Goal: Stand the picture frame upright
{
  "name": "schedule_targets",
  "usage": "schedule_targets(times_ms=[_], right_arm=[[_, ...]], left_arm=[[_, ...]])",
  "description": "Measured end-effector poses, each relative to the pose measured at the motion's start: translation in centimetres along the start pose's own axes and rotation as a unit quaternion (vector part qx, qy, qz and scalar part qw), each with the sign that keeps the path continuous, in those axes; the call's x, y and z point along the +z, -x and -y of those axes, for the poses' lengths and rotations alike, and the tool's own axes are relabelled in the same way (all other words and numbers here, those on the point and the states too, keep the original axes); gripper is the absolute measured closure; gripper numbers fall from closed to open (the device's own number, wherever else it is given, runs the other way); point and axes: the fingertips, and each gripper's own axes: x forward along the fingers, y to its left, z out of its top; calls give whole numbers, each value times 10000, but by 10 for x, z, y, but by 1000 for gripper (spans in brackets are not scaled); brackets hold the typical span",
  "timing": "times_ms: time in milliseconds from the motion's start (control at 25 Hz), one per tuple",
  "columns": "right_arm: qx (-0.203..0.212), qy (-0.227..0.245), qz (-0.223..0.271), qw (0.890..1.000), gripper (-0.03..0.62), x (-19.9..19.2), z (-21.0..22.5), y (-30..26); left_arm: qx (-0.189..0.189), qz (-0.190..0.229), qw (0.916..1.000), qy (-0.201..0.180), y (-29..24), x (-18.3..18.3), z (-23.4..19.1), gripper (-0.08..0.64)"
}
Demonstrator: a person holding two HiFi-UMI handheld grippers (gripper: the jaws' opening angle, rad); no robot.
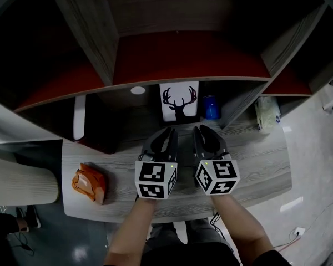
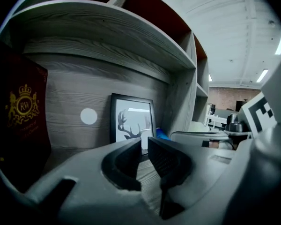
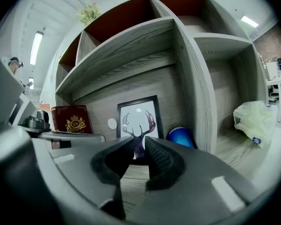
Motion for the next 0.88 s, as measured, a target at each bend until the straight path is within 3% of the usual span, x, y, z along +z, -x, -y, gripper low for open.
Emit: schedule_targets(times_ms=[360, 880], right_arm=[[16, -18, 182, 9998, 568, 26, -17, 36], [-25, 14, 470, 9989, 595, 61, -36, 77]], left_arm=[[-187, -13, 9997, 157, 27, 17, 17, 563], [-469, 35, 9983, -338, 63, 45, 43, 563]])
